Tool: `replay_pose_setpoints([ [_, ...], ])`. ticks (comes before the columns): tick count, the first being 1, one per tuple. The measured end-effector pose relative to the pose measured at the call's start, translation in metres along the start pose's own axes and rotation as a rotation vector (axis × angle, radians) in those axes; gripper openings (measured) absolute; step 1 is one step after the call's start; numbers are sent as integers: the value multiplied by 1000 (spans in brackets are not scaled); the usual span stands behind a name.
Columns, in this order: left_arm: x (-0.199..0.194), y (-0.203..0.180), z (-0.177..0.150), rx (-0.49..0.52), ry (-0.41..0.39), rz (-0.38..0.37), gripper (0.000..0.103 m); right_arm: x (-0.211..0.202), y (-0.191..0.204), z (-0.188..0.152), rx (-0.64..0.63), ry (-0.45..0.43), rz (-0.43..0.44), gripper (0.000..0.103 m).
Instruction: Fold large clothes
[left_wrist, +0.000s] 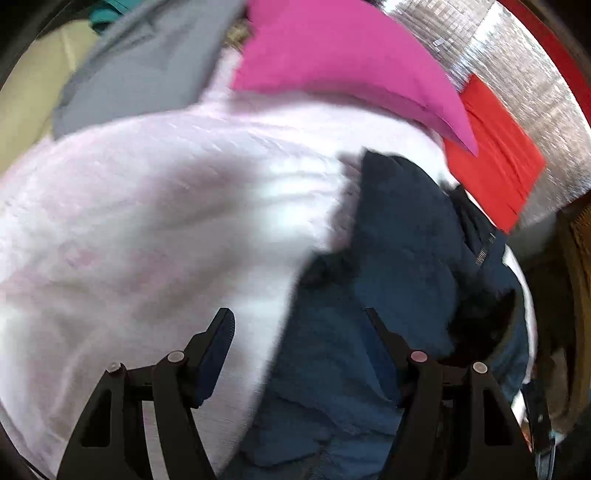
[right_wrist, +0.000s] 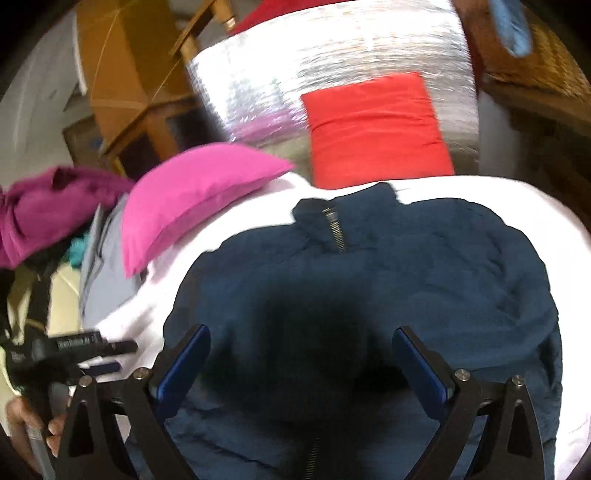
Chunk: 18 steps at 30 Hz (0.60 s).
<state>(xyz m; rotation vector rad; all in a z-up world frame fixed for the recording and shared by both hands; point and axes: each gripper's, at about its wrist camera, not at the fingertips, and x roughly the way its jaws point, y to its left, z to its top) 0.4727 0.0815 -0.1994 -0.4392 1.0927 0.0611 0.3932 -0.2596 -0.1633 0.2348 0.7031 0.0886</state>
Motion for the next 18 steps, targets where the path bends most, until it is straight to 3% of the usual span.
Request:
replay_pose_setpoints([
  [2, -8, 4, 4, 8, -30, 28, 71, 9, 25, 1, -41, 23, -14, 101],
  [7, -18, 13, 12, 3, -49, 20, 71, 47, 81, -7, -175, 82, -196, 102],
  [10, -18, 16, 13, 4, -39, 5, 71, 69, 100, -16, -365, 127, -381, 100],
  [11, -17, 16, 13, 6, -35, 1, 71, 66, 97, -16, -394, 96, -439, 100],
  [13, -18, 15, 12, 12, -33, -4, 71, 47, 79, -10, -358, 43, -444, 100],
  [18, -20, 7, 8, 47, -32, -31, 71, -3, -14, 19, -115, -28, -463, 100],
])
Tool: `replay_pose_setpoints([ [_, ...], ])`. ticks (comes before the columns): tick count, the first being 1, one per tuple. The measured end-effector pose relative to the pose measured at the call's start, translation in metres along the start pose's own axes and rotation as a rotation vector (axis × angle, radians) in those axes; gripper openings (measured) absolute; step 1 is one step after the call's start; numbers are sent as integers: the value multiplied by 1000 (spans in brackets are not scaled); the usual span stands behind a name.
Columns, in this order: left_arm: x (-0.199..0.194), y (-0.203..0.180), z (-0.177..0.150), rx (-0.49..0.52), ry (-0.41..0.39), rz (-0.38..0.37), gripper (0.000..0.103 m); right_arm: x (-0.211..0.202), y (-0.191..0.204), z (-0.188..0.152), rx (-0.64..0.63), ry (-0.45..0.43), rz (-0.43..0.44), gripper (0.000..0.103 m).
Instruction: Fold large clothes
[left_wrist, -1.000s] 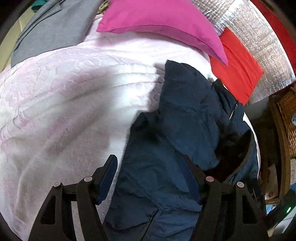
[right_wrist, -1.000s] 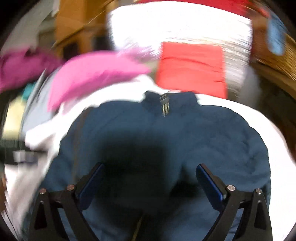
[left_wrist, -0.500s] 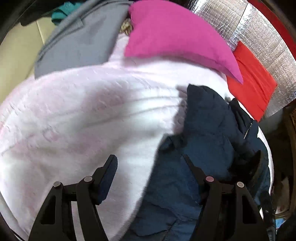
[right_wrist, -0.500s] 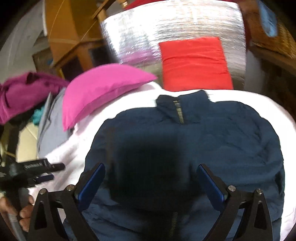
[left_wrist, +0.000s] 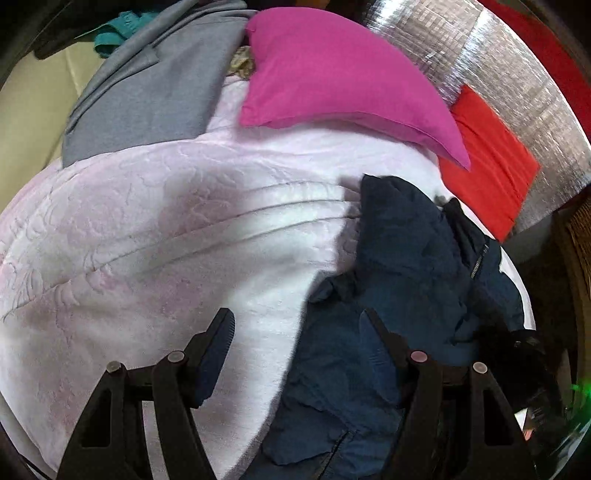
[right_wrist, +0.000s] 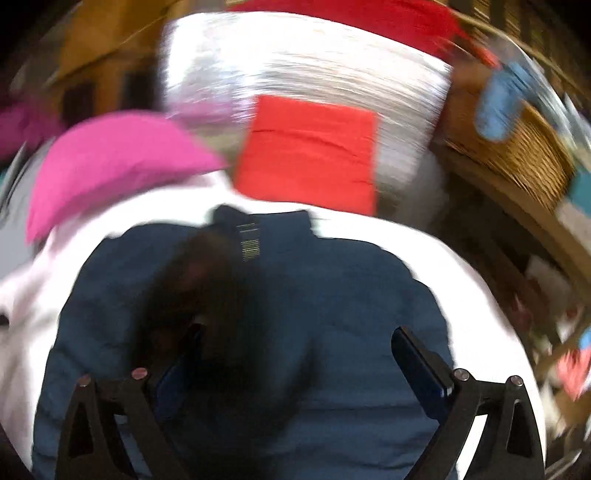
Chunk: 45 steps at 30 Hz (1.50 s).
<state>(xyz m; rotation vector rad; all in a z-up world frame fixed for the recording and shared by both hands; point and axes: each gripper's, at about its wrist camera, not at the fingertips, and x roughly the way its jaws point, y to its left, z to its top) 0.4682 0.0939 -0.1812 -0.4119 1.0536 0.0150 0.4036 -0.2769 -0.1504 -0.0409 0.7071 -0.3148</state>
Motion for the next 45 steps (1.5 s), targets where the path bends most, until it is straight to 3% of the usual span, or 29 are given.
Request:
replay_pose_setpoints([
  [3, 5, -10, -4, 24, 16, -31, 71, 10, -72, -3, 196, 51, 40, 100],
  [7, 17, -28, -11, 54, 66, -128, 71, 32, -166, -34, 588, 106, 288, 100],
  [11, 29, -41, -18, 61, 114, -247, 71, 64, -217, -74, 916, 184, 537, 98],
  [16, 41, -44, -21, 9, 134, -380, 69, 85, -225, -99, 1045, 259, 740, 97],
  [18, 43, -46, -22, 8, 118, -387, 62, 85, -222, -104, 1060, 268, 802, 97],
  [19, 43, -46, -22, 10, 108, -392, 50, 86, -221, -105, 1062, 272, 828, 97],
  [20, 44, -46, -21, 8, 104, -394, 44, 84, -221, -105, 1064, 271, 842, 97],
  [23, 50, -43, -21, -13, 107, -394, 44, 79, -222, -101, 1067, 244, 892, 97],
  [27, 64, -41, -21, -39, 176, -409, 50, 82, -209, -103, 1023, 295, 889, 97],
  [29, 69, -41, -21, -58, 197, -419, 56, 89, -202, -105, 1012, 326, 834, 96],
  [34, 69, -36, -18, -93, 171, -468, 55, 76, -211, -98, 963, 287, 727, 96],
  [36, 69, -37, -17, -94, 151, -484, 55, 77, -209, -95, 925, 293, 679, 90],
  [37, 69, -37, -17, -93, 144, -485, 54, 82, -208, -96, 919, 313, 679, 87],
  [40, 74, -36, -17, -93, 148, -478, 36, 96, -195, -99, 864, 376, 663, 72],
  [42, 75, -35, -18, -86, 153, -470, 29, 93, -185, -90, 786, 374, 644, 19],
  [43, 76, -35, -17, -82, 151, -462, 26, 91, -181, -85, 775, 376, 672, 19],
  [45, 74, -34, -17, -80, 136, -453, 26, 75, -175, -67, 695, 306, 608, 16],
])
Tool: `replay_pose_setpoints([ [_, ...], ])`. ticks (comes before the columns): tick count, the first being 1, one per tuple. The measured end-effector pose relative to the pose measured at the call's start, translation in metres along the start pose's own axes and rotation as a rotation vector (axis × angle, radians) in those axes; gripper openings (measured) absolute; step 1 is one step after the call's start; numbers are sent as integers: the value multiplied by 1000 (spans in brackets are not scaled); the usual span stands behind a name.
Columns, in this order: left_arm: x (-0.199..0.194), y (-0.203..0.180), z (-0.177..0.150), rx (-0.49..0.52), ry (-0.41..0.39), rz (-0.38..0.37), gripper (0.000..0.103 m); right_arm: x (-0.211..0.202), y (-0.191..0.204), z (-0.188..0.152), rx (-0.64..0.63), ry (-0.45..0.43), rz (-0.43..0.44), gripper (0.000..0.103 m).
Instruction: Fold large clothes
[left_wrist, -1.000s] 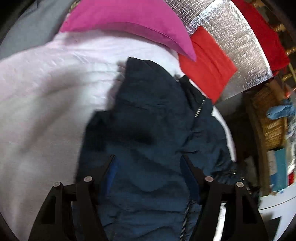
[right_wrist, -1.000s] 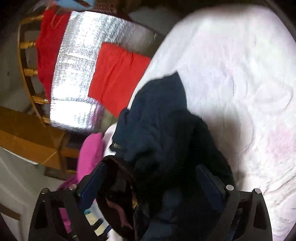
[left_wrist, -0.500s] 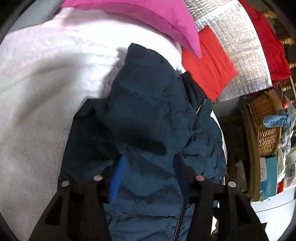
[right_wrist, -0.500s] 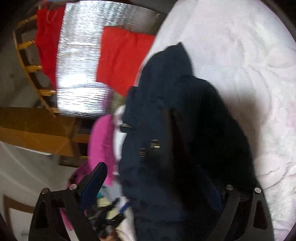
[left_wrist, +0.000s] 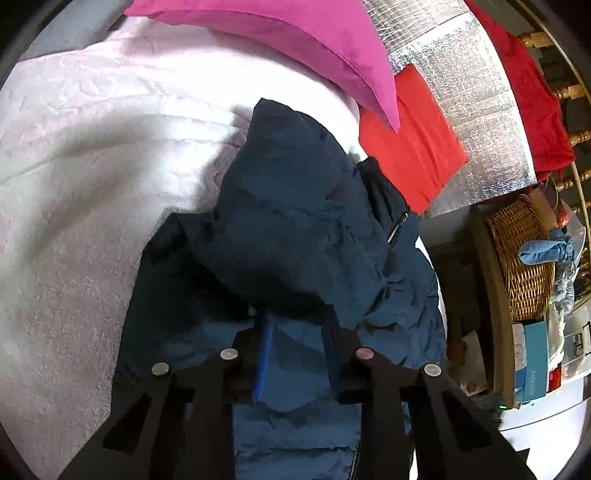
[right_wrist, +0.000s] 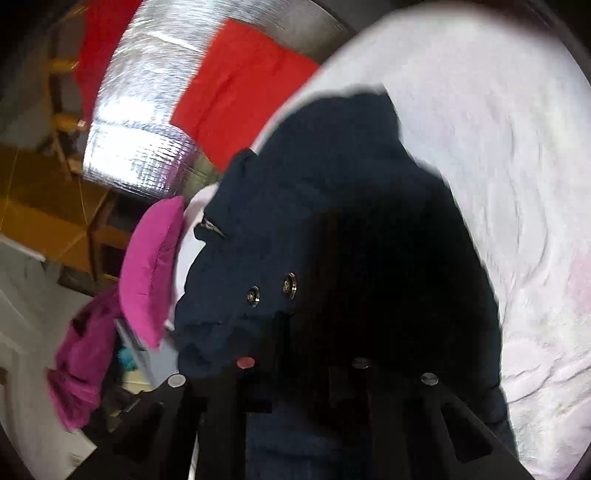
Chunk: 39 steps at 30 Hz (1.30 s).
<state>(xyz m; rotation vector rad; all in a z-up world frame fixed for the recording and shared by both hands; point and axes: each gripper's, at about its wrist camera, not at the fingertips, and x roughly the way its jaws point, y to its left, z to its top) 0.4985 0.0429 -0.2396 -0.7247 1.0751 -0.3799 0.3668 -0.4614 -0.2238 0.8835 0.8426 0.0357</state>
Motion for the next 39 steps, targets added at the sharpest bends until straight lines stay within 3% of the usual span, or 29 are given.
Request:
replay_pose_setpoints([
  [4, -4, -4, 0, 16, -16, 23, 26, -23, 34, 15, -132, -139, -55, 14],
  [8, -7, -7, 0, 32, -33, 61, 26, -22, 52, 44, -216, -212, -97, 14],
  [11, -7, -9, 1, 49, -43, 105, 26, 2, 51, 59, -271, -187, -178, 14],
  [14, -4, -8, 1, 44, -31, 127, 28, 42, 36, 70, -250, -98, -273, 14],
  [16, -4, -9, 1, 49, -23, 143, 28, 52, 18, 71, -208, -45, -270, 19],
  [17, -7, -10, 0, 56, -25, 151, 28, 50, 15, 71, -182, -47, -249, 23],
  [19, -13, -11, 1, 65, -39, 162, 30, 37, 9, 67, -125, -52, -186, 46],
  [20, -17, -12, 1, 68, -45, 166, 33, 27, 6, 66, -94, -60, -144, 70],
  [21, -21, -13, 2, 72, -49, 166, 35, 12, 3, 63, -66, -91, -97, 80],
  [24, -37, -17, 3, 101, -85, 174, 43, -22, 3, 57, -81, -196, -107, 81],
  [29, -52, -8, 15, 99, -147, 189, 64, -30, -17, 67, -31, -176, -143, 81],
  [32, -46, 4, 23, 60, -151, 182, 67, -14, -28, 72, -11, -128, -151, 81],
  [38, -14, 23, 27, 18, -63, 219, 67, 29, -34, 69, -10, -28, -168, 80],
  [39, -12, 24, 27, 16, -62, 216, 66, 30, -30, 67, -34, -36, -177, 73],
])
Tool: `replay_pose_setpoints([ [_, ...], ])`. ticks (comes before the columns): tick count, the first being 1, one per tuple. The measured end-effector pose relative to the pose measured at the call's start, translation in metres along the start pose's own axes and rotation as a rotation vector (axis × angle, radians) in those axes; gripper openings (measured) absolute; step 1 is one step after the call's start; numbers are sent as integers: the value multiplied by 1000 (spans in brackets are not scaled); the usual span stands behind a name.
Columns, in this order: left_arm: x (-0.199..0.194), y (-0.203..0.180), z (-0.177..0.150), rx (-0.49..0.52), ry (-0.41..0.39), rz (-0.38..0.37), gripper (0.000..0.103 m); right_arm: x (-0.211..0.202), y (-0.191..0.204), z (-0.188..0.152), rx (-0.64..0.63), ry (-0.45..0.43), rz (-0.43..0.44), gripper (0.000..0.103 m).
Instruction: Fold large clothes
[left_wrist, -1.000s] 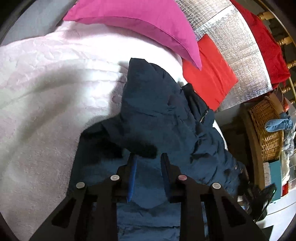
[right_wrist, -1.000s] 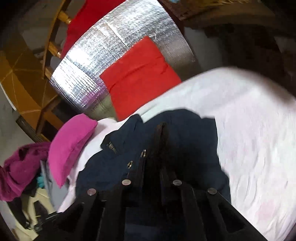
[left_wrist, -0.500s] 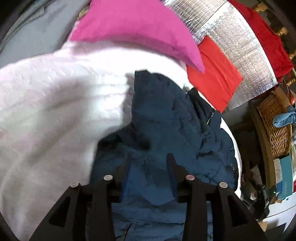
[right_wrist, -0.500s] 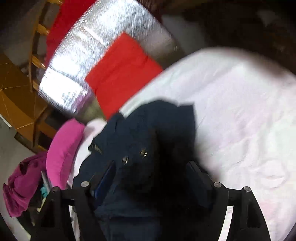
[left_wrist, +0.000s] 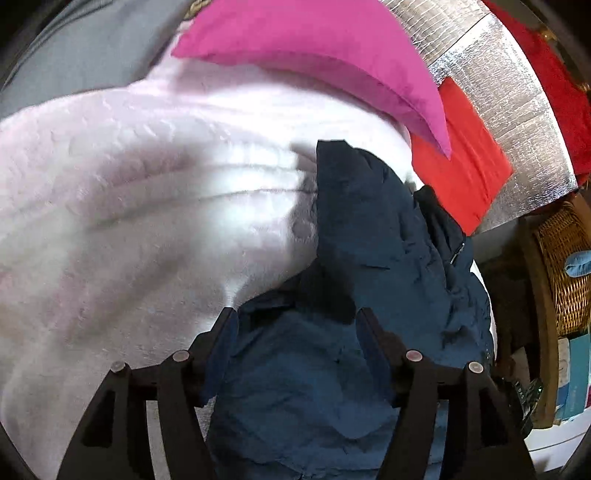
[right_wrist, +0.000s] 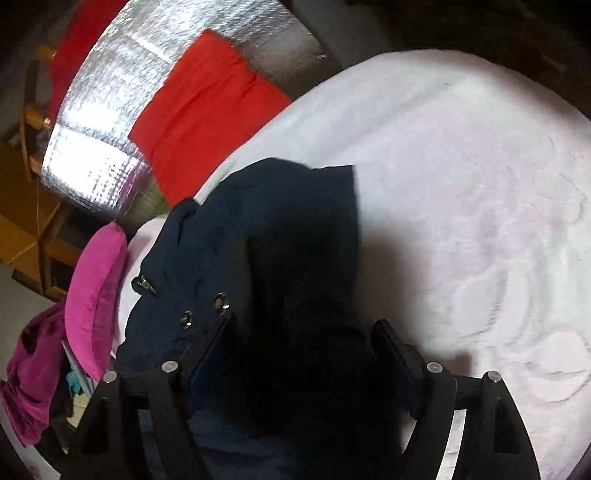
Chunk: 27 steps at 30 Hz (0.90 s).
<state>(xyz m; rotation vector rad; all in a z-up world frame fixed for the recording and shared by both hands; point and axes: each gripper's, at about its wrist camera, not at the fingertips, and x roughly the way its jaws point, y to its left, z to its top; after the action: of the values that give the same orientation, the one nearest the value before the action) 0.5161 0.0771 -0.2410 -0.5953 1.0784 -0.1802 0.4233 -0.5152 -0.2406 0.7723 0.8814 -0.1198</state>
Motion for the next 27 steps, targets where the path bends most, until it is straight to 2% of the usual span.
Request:
replay_pose_setpoints([
  [3, 2, -3, -2, 22, -10, 20, 65, 2, 20, -6, -76, -10, -64, 46],
  [5, 1, -6, -4, 28, -11, 21, 65, -7, 37, -8, -150, -62, -101, 34],
  [8, -7, -9, -5, 26, -27, 32, 65, -33, 54, -14, -219, -203, -128, 29],
  [9, -10, -11, -5, 29, -35, 47, 65, -33, 53, -14, -224, -213, -151, 29],
  [10, -16, -13, -5, 36, -49, 67, 65, -26, 49, -13, -218, -176, -166, 29],
  [12, -25, -20, -6, 55, -66, 76, 66, -9, 37, -13, -181, -77, -202, 32],
  [13, -28, -22, -7, 62, -67, 68, 66, -9, 33, -14, -159, -67, -196, 33],
  [14, -33, -27, -8, 72, -64, 49, 66, -17, 30, -15, -129, -77, -169, 37],
  [15, -36, -31, -9, 78, -60, 29, 66, -27, 28, -16, -94, -87, -133, 60],
  [17, -41, -40, -13, 102, -42, -26, 69, -51, 24, -19, -31, -130, -59, 81],
  [19, -39, -53, -21, 131, 3, -86, 72, -76, 30, -27, -14, -194, 5, 81],
  [22, -27, -63, -29, 130, 93, -196, 76, -89, 42, -44, 8, -179, 93, 81],
  [24, -11, -64, -34, 85, 179, -268, 77, -77, 43, -60, 65, -79, 189, 81],
  [27, 11, -55, -37, -2, 256, -299, 77, -43, 42, -79, 160, 58, 251, 81],
])
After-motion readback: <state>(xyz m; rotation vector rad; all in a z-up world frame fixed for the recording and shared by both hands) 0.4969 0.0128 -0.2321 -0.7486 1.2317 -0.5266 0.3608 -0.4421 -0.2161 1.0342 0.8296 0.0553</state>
